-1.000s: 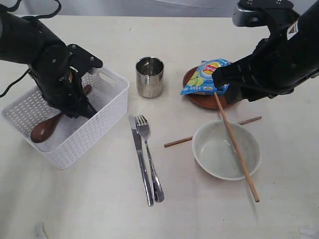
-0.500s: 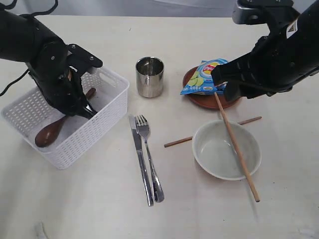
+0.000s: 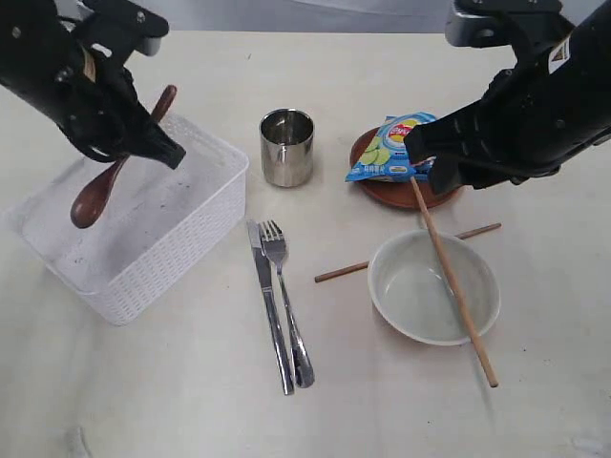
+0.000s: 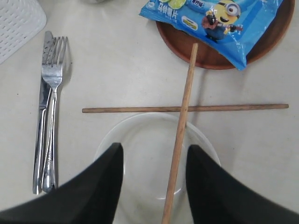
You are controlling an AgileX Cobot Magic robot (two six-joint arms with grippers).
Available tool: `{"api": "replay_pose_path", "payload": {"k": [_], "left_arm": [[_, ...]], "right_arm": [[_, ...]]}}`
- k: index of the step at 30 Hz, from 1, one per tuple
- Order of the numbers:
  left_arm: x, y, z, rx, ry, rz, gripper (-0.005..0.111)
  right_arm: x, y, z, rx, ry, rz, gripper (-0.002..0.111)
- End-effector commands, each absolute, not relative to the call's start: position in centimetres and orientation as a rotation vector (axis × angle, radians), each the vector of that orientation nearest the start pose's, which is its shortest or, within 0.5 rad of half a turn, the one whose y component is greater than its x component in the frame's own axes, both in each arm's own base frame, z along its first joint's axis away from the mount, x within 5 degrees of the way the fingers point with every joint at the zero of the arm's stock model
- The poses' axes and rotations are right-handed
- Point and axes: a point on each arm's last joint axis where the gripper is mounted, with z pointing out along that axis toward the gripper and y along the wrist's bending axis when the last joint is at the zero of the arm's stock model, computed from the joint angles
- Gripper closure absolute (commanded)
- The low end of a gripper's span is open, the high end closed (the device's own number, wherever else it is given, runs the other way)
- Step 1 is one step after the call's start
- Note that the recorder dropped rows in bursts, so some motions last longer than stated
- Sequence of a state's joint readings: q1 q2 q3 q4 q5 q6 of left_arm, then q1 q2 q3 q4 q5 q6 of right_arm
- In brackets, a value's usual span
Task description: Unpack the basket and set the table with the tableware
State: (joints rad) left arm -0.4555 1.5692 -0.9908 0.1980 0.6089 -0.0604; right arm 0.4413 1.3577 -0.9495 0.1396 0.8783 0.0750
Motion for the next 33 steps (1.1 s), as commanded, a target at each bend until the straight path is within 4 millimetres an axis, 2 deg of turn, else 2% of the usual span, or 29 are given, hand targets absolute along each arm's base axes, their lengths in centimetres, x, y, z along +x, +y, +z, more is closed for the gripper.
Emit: {"api": "replay_pose_path", "payload": {"k": [1, 3, 7, 11, 14, 17, 19, 26, 29, 31, 33], "left_arm": [[26.9, -12.9, 26.1, 0.615, 2.455, -0.112, 0.107], [26.2, -13.3, 27.6, 0.58, 2.392, -0.239, 0.107], [25.2, -14.6, 29.5, 0.585, 2.285, -0.487, 0.107], [24.7, -16.2, 30.5, 0.615, 2.148, -0.748, 0.107], [24.4, -16.9, 30.6, 0.603, 2.026, -0.89, 0.107], [24.4, -16.8, 30.2, 0.577, 1.997, -0.891, 0.107], [24.4, -16.7, 30.1, 0.601, 2.002, -0.863, 0.107], [24.3, -16.7, 29.9, 0.644, 2.01, -0.841, 0.107], [23.5, -16.8, 29.1, 0.779, 2.082, -0.836, 0.107], [22.9, -16.6, 28.4, 0.869, 2.14, -0.812, 0.107], [22.9, -16.1, 28.3, 0.855, 2.178, -0.749, 0.107]], "right_arm": [[22.6, 11.8, 26.8, -0.468, 2.757, 0.286, 0.066], [22.5, 11.7, 26.9, -0.483, 2.75, 0.282, 0.066], [22.0, 11.5, 28.1, -0.479, 2.681, 0.299, 0.066], [21.5, 10.9, 29.5, -0.454, 2.61, 0.314, 0.066], [21.6, 9.3, 30.4, -0.356, 2.58, 0.304, 0.066], [22.0, 7.4, 30.6, -0.229, 2.598, 0.311, 0.066], [22.0, 6.9, 30.5, -0.2, 2.624, 0.345, 0.066], [21.6, 7.9, 30.6, -0.295, 2.614, 0.504, 0.066], [21.1, 8.2, 30.3, -0.351, 2.669, 0.508, 0.066], [20.4, 9.0, 30.2, -0.403, 2.709, 0.528, 0.066], [19.6, 10.3, 30.6, -0.463, 2.731, 0.559, 0.066]]}}
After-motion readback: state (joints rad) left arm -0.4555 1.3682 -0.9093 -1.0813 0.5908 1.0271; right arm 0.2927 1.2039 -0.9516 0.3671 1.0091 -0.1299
